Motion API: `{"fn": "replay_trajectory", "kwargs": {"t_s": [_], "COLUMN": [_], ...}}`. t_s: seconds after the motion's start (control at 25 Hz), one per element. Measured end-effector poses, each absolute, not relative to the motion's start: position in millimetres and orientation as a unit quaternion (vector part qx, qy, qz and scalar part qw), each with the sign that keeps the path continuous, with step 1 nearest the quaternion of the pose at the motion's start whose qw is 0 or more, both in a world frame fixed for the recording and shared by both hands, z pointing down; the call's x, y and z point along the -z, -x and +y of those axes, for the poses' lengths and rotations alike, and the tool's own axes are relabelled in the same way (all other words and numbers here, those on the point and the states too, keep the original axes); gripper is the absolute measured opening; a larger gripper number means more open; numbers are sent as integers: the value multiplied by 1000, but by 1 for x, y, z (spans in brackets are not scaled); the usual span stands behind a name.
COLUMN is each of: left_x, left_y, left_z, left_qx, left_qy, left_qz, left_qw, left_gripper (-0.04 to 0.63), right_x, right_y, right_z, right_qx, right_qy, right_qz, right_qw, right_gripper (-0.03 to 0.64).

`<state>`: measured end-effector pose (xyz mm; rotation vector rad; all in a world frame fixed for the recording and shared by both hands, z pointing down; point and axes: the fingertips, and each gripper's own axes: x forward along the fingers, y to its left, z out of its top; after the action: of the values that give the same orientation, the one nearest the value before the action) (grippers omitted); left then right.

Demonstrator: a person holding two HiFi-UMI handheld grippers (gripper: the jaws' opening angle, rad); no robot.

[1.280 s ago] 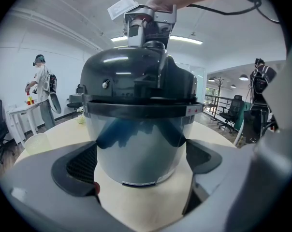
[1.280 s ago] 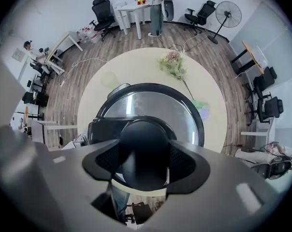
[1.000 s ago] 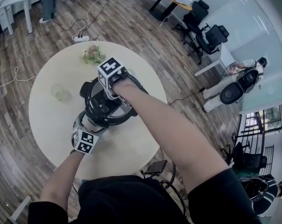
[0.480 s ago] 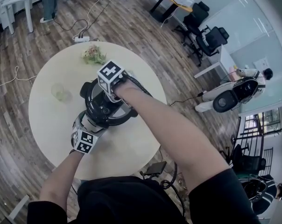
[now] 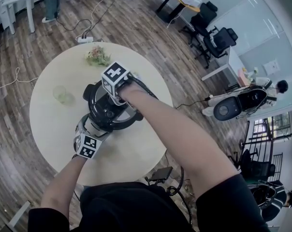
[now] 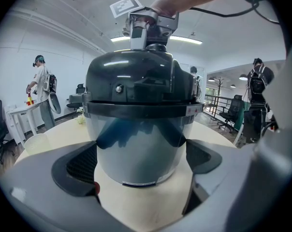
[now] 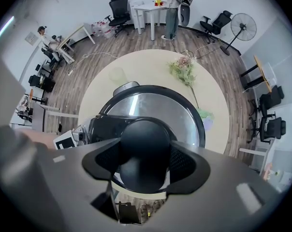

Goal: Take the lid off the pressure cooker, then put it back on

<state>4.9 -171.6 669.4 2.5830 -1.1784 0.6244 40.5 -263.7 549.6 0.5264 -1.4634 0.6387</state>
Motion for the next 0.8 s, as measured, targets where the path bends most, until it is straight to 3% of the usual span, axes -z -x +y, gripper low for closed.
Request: {"fn": "replay_trajectory", "kwargs": {"t_s": [0.8], "left_x": [-669], "left_y": [-5], "left_z": [-172], "left_qx": [-214], "left_qy": [-884], "left_qz": [-399], "left_qw": [117], "left_gripper": [562], "right_x": [-547], "right_y": [-37], "right_z": [-258], "right_qx": [-187], "right_qy": [-147], "right_qz": [-679], "right_qw": [694], "right_gripper": [293]}}
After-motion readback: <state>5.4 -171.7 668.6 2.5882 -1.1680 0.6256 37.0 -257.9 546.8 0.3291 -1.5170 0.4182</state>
